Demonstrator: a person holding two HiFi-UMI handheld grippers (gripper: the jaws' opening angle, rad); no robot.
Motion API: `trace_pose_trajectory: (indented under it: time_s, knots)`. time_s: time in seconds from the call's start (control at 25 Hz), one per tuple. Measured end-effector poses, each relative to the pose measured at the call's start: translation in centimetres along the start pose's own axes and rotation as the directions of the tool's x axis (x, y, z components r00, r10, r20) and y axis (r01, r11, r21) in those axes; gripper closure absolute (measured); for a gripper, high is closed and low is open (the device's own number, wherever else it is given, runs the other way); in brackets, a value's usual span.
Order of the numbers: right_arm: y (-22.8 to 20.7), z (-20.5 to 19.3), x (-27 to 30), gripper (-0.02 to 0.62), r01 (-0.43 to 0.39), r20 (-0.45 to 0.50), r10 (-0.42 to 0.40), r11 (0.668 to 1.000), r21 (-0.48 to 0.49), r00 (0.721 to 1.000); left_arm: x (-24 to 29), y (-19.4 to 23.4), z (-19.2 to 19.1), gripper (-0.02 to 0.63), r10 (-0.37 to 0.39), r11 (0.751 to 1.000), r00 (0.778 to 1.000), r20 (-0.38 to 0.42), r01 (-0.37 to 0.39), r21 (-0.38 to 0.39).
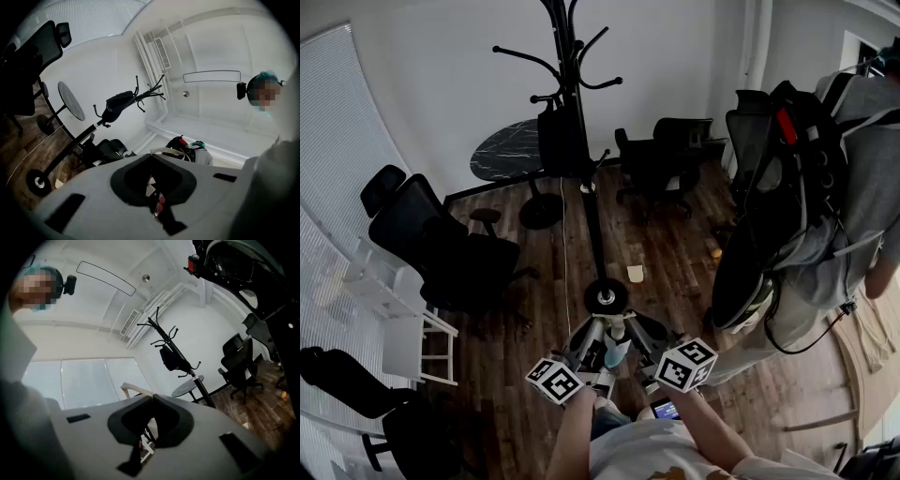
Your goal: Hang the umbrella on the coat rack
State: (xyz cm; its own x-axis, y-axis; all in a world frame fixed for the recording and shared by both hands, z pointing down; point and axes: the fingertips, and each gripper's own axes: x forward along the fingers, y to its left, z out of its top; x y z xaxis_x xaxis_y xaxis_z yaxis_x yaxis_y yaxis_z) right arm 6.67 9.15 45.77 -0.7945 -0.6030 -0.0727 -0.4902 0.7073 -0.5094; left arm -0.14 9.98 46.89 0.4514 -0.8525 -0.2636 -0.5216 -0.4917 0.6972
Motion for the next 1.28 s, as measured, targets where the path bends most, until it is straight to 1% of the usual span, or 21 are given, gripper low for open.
trace_pose_trajectory:
  time_s: [0.08, 0.12, 0.32, 0.6, 0.96, 1.16, 1.28]
  knots:
    - [-1.4, 2.4, 1.3, 0.584, -0.004, -0.005, 0.004, 1.000, -0.001, 1.000, 2.9, -0.1, 1.0, 0.584, 0.007, 1.000, 1.000, -0.003, -0.007, -0.002]
    - [-1.6, 2.9, 1.5, 0.584, -0.006, -0.005, 0.006, 1.000, -0.003, 1.000, 3.5, -0.1, 1.2, 0.584, 0.007, 1.000, 1.000, -0.003, -0.007, -0.002]
    - [-0.1, -0.1, -0.5, 0.584, -0.009, 0.017, 0.010, 1.000, -0.025, 1.000, 0.1, -0.3, -0.4, 0.584, -0.014, 1.000, 1.000, 0.003, 0.014, 0.011]
    - [0.0, 0.6, -0.5, 0.584, -0.015, 0.036, 0.016, 1.000, -0.027, 0.999, 0.6, -0.9, -0.2, 0.584, -0.021, 1.000, 1.000, 0.005, 0.021, 0.021]
    - [0.3, 1.2, -0.4, 0.583, -0.043, 0.042, 0.044, 0.999, -0.013, 0.998, 0.8, -1.4, 0.2, 0.584, -0.007, 0.999, 1.000, -0.001, 0.007, 0.043]
    - [0.2, 1.3, 0.4, 0.583, -0.051, 0.041, 0.051, 0.999, -0.004, 0.998, 1.0, -0.9, 0.6, 0.584, 0.005, 0.999, 1.000, -0.004, -0.005, 0.048]
    - [-1.0, 2.0, 2.0, 0.583, -0.048, 0.036, 0.048, 0.999, 0.000, 0.998, 2.5, 0.2, 1.4, 0.585, 0.017, 0.999, 1.000, -0.002, -0.017, 0.040]
